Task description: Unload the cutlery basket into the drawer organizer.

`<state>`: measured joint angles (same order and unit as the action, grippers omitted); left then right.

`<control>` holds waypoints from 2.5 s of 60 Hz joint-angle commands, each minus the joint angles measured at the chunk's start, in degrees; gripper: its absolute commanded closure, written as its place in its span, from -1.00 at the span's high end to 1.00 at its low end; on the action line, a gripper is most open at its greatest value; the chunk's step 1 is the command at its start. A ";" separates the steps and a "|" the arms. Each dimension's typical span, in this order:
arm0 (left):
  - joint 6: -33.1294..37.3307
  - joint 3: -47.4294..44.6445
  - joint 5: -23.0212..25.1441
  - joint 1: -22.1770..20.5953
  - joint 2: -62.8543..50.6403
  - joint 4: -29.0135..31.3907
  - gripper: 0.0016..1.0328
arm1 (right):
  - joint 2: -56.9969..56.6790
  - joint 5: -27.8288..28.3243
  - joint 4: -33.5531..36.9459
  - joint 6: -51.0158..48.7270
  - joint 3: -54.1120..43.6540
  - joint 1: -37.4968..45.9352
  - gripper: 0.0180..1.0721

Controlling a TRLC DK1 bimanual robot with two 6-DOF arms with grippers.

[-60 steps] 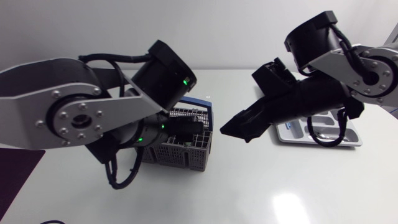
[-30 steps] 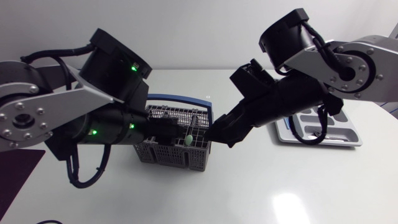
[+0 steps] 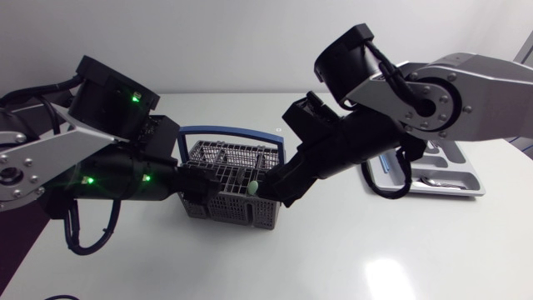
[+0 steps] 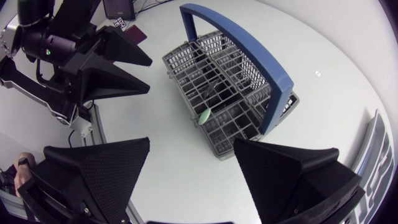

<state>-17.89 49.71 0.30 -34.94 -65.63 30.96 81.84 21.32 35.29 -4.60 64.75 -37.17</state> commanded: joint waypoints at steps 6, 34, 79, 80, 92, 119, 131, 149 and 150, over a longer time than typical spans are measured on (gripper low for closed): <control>3.48 -2.52 2.87 2.51 1.03 -1.52 0.57 | 4.82 0.21 2.33 3.19 4.16 0.17 0.81; 6.46 -4.89 7.70 7.52 1.38 -3.54 0.58 | 11.94 -4.36 3.47 12.34 8.11 -4.49 0.92; 9.45 -6.74 11.48 10.50 1.29 -5.82 0.79 | 13.61 -8.05 3.03 32.99 9.08 -5.28 0.81; 9.45 -6.74 11.48 10.50 1.29 -5.82 0.79 | 13.61 -8.14 3.03 33.60 9.08 -5.37 0.81; 10.33 -7.79 11.57 10.77 1.47 -7.41 0.79 | 14.05 -9.19 3.82 38.88 10.57 -5.55 0.81; 13.32 -9.46 16.32 13.32 2.61 -9.34 0.78 | 15.98 -12.27 5.93 43.18 13.38 -7.92 0.10; 13.41 -9.81 17.55 13.32 2.78 -9.78 0.78 | 16.59 -13.94 5.84 43.71 12.77 -8.27 -0.23; 13.32 -10.43 17.55 12.79 3.49 -9.95 0.78 | 16.86 -15.61 4.44 43.36 11.89 -8.18 -0.49; 13.32 -10.51 17.55 12.79 3.49 -9.95 0.78 | 16.86 -15.61 4.44 43.36 11.89 -8.18 -0.49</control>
<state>-5.72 41.12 17.32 -22.02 -62.98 21.43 97.21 6.31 40.21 37.50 77.06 -44.95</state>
